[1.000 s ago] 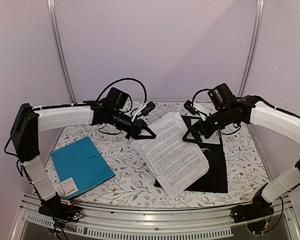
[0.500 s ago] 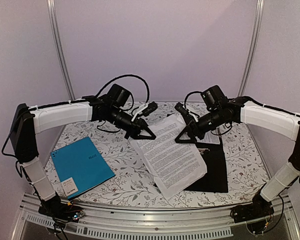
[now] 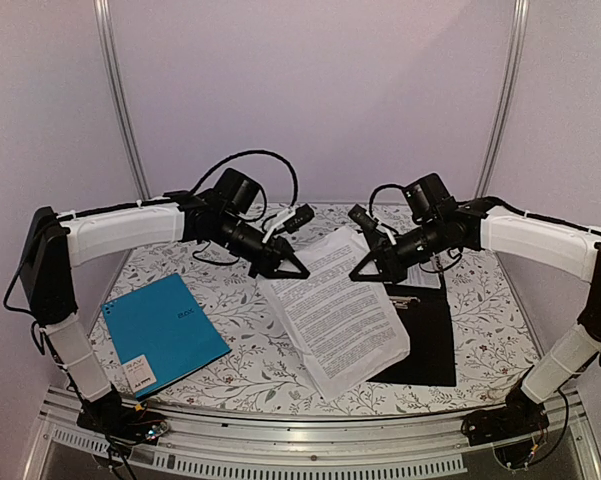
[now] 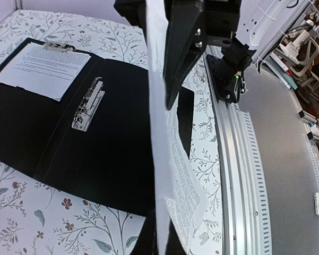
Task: Put the files into the folder
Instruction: Pass from the left arm to the right
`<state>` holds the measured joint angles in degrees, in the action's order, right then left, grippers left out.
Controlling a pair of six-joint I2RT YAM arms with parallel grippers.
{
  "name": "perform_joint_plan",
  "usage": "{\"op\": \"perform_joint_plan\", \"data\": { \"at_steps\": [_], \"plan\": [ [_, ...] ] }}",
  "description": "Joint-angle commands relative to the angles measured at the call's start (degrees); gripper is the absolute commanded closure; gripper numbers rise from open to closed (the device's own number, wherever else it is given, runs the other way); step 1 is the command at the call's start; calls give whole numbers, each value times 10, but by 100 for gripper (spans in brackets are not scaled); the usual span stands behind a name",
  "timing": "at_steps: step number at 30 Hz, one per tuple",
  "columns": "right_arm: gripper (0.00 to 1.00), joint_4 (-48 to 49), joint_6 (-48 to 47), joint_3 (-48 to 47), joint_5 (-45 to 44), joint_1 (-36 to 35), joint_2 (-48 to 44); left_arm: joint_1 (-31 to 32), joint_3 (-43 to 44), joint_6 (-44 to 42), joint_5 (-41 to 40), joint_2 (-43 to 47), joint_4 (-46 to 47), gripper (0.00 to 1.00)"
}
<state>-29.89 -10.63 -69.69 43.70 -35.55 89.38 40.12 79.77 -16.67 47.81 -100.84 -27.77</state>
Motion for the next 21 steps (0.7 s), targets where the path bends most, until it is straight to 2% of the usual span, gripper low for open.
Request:
{"op": "perform_joint_plan", "data": {
  "at_steps": [1,5,7,9,13,16,21],
  "plan": [
    [100,23,28,8,-20,3,-9,-11,14,27,-11,-5,18,91],
    [100,20,56,-2,-69,4,-17,-31,-11,82,-37,10,67,63],
    [100,22,69,-1,-85,11,-27,-45,-33,122,-63,24,117,45],
    [100,33,90,6,-91,18,-37,-62,-65,167,-82,41,171,35],
    [100,83,150,39,-98,24,-70,-87,-130,263,-111,59,300,18],
    [100,111,196,53,-112,25,-82,-92,-156,330,-127,44,356,7],
    [100,130,263,70,-179,25,-103,-90,-207,438,-130,12,476,2]
  ]
}}
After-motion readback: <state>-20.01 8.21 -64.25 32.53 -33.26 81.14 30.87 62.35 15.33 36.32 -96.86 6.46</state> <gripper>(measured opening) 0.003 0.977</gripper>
